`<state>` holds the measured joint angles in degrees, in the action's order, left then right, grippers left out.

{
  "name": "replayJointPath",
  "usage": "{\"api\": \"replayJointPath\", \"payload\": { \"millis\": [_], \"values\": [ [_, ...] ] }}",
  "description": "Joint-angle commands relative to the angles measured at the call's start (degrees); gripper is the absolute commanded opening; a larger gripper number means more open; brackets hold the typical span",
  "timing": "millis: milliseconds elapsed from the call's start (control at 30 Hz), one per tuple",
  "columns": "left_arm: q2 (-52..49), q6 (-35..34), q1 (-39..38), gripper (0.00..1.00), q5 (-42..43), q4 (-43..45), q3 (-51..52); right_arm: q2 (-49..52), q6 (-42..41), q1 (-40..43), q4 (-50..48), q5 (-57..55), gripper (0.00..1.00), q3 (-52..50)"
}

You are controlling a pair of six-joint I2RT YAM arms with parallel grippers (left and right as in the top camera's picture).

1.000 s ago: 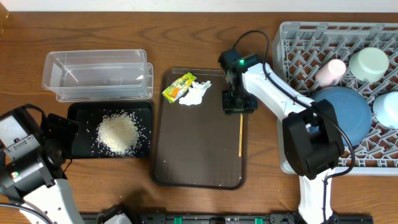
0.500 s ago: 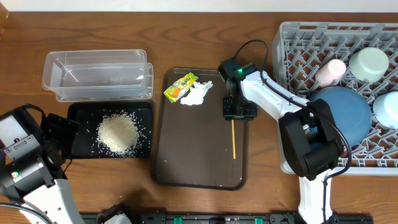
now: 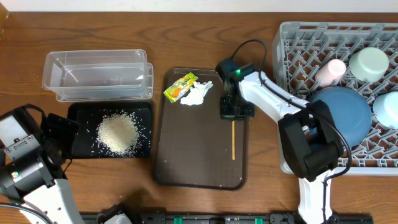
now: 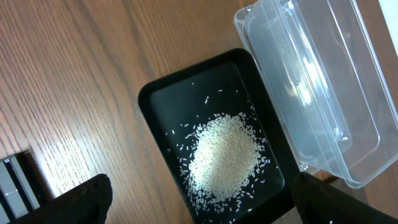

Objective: Sort waste into correct bins and load items into the dishwasher rack
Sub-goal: 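Move the right gripper to the brown tray and grasp the wooden chopstick, then carry the chopstick to the rack and drop it in, then retract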

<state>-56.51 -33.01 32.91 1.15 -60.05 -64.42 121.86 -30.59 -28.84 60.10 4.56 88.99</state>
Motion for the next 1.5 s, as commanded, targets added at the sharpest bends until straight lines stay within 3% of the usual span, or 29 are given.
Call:
{"api": "replayJointPath", "payload": {
  "millis": [0, 367, 667, 1000, 1067, 1100, 1133, 1167, 1267, 1467],
  "values": [
    [0.02, -0.11, 0.31, 0.95, -0.26, -0.15, -1.18, -1.36, 3.34, 3.76, 2.86, 1.73, 0.01, 6.82],
    [0.02, -0.11, 0.31, 0.95, -0.28, -0.15, -1.18, -6.27, 21.29, 21.68, 9.35, 2.36, 0.01, 27.1],
    [0.02, -0.11, 0.31, 0.95, -0.28, -0.15, -1.18, -5.7, 28.59, 32.87, 4.28, 3.43, 0.01, 26.1],
    [0.02, -0.11, 0.31, 0.95, -0.26, -0.15, -1.18, -2.62, 32.39, 32.44, 2.64, 7.91, 0.05, 25.59],
    [0.02, -0.11, 0.31, 0.95, -0.28, -0.15, -1.16, -1.95, 32.37, 31.82, 2.29, 7.78, 0.13, 25.59],
    [0.02, -0.11, 0.31, 0.95, -0.28, -0.15, -1.18, -1.73, 32.35, 31.61, 2.25, 7.65, 0.26, 25.59],
    [0.02, -0.11, 0.31, 0.95, -0.28, -0.15, -1.18, -1.22, 32.26, 31.39, 2.16, 7.26, 0.48, 25.59],
    [0.02, -0.11, 0.31, 0.95, -0.28, -0.15, -1.18, -1.07, 31.67, 31.32, 2.1, 7.08, 0.55, 25.59],
    [0.02, -0.09, 0.31, 0.95, -0.28, -0.15, -1.16, -0.68, 28.79, 31.28, 2.38, 6.16, 0.68, 25.59],
    [0.02, -0.11, 0.28, 0.95, -0.28, -0.15, -1.18, -2.51, 27.19, 31.17, 4.44, 11.23, 0.75, 25.64]
  ]
}}
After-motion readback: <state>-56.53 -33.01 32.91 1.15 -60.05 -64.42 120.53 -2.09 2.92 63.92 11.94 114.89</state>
